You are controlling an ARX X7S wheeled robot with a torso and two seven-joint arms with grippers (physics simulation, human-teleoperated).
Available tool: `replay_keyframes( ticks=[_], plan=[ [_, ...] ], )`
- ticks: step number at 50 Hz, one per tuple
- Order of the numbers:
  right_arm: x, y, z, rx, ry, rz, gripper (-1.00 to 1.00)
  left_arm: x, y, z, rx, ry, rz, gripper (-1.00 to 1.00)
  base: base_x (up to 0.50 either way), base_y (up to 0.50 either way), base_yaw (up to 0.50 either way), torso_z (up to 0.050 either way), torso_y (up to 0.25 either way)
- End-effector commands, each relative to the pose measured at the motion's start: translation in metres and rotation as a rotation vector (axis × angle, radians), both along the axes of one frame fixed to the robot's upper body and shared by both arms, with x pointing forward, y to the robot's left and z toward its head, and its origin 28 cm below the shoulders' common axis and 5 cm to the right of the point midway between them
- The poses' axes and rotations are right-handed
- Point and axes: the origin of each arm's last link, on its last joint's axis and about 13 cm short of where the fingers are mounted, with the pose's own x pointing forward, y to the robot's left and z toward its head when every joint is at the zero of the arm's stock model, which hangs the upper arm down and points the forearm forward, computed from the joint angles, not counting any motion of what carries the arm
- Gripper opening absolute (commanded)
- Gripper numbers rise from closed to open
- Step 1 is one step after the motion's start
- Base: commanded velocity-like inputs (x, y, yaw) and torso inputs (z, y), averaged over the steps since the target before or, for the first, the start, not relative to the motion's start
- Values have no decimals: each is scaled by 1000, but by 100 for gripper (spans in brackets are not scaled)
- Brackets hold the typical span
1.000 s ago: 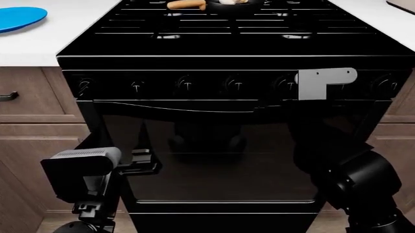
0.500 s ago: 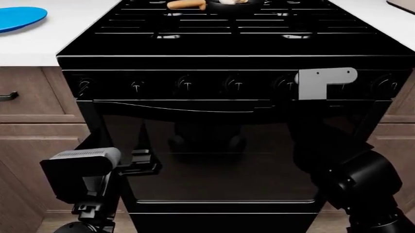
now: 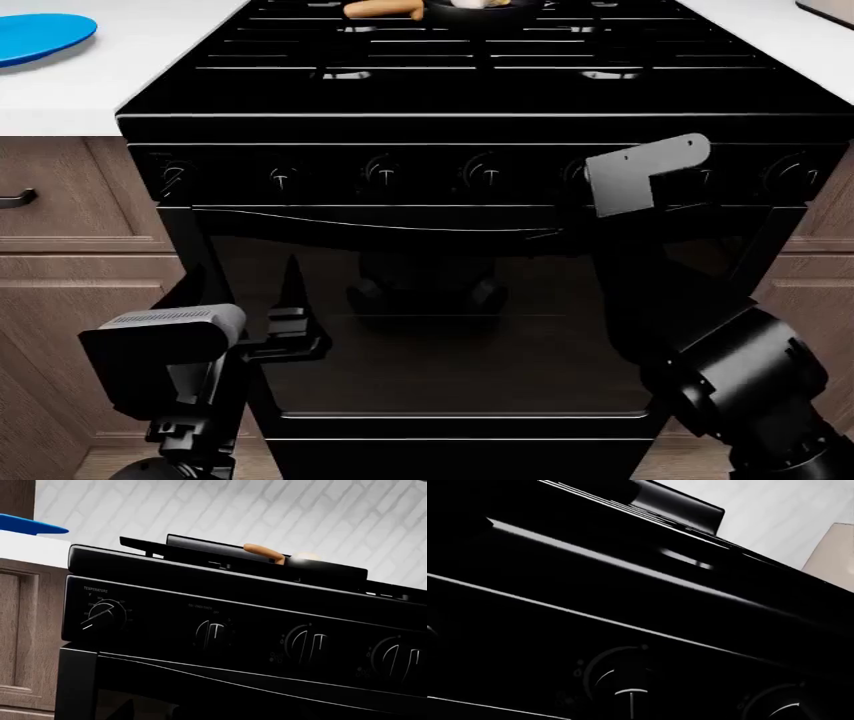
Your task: Frozen meat rests on a plate on the counter. Retrieve the meat and place it in a pot on a burner. Then turn the burner on.
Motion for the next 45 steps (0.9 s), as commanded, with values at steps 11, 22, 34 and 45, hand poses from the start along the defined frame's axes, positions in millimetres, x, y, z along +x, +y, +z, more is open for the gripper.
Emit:
replay_keyframes(
  ticks=[11, 22, 34, 45],
  plan=[
    [2, -3, 9, -123, -43, 16, -100, 0, 0, 0, -3, -1, 1, 100, -1, 0, 0, 0, 1],
    [2, -6, 11, -198, -54, 19, -100, 0, 0, 0, -4, 2, 2, 100, 0, 0, 0, 0, 1],
    [3, -8, 10, -295, -68, 23, -100, -1, 0, -1, -5, 5, 2, 100, 1, 0, 0, 0, 1],
    [4, -9, 10, -338, -72, 22, -100, -1, 0, -2, -6, 6, 2, 100, 0, 0, 0, 0, 0]
  ],
)
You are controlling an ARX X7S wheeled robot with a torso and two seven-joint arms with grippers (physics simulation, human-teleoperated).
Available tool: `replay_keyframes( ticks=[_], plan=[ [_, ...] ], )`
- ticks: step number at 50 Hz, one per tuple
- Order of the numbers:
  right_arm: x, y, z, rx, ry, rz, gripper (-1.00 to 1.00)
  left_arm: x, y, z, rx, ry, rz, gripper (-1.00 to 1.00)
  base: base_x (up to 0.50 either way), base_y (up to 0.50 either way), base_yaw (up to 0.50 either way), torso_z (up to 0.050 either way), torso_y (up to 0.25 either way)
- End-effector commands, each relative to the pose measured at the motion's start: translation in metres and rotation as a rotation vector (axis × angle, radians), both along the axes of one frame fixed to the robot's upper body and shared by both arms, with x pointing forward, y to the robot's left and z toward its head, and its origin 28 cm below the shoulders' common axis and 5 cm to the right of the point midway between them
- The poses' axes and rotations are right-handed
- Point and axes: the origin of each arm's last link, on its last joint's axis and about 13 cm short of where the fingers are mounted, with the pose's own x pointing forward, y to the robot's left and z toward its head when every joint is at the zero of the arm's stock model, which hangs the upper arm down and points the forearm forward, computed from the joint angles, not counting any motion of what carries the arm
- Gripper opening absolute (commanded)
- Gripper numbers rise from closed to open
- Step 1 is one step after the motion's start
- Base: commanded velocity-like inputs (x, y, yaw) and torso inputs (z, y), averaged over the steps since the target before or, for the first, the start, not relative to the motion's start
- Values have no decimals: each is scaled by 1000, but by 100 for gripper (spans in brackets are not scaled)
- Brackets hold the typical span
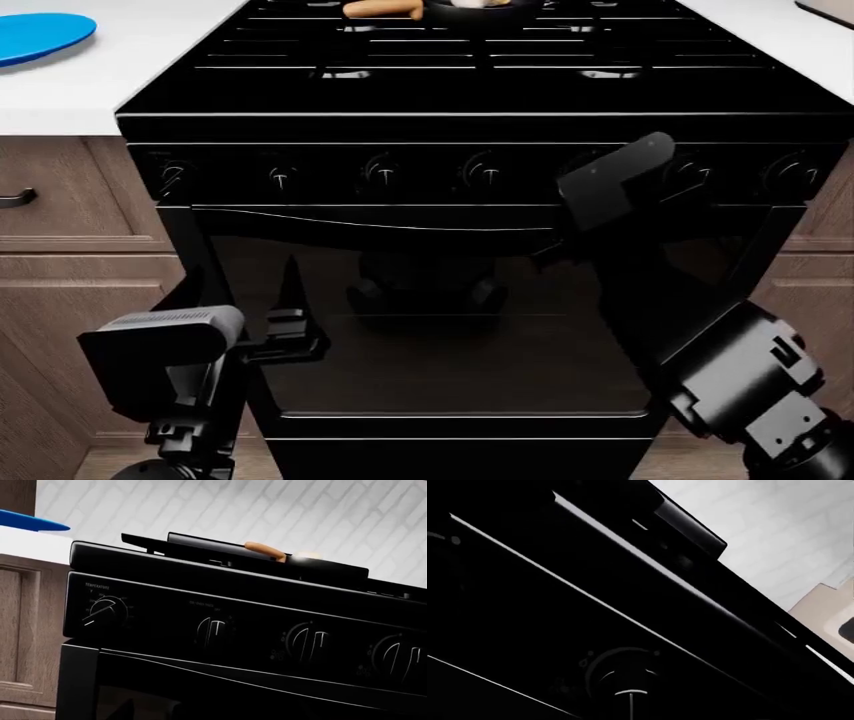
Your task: Frozen meat rests on a plate on the counter. Retrieve the meat and place it in a pot on a burner. Then turn the burner on.
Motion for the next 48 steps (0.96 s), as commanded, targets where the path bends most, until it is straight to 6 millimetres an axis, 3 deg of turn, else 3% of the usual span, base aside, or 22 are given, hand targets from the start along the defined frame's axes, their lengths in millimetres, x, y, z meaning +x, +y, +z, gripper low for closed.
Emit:
replay_keyframes(
  ticks=[1, 19, 20, 31, 48],
  plan=[
    [3, 0, 11, -71, -67, -2, -100, 0, 0, -1, -2, 2, 0, 100, 0, 0, 0, 0, 0],
    [3, 0, 15, -52, -70, -6, -100, -1, 0, 0, -4, 1, 0, 100, 0, 0, 0, 1, 1],
    [3, 0, 16, -46, -68, -7, 100, -1, 0, 0, -4, 0, 0, 100, 0, 0, 0, 0, 0],
    [-6, 1, 21, -15, -53, -1, 100, -3, 0, 2, -1, -8, -4, 100, 0, 0, 0, 0, 0],
    [-49, 3, 43, 37, -114, 30, 100, -7, -1, 4, 5, -17, -8, 100, 0, 0, 0, 0, 0]
  ],
)
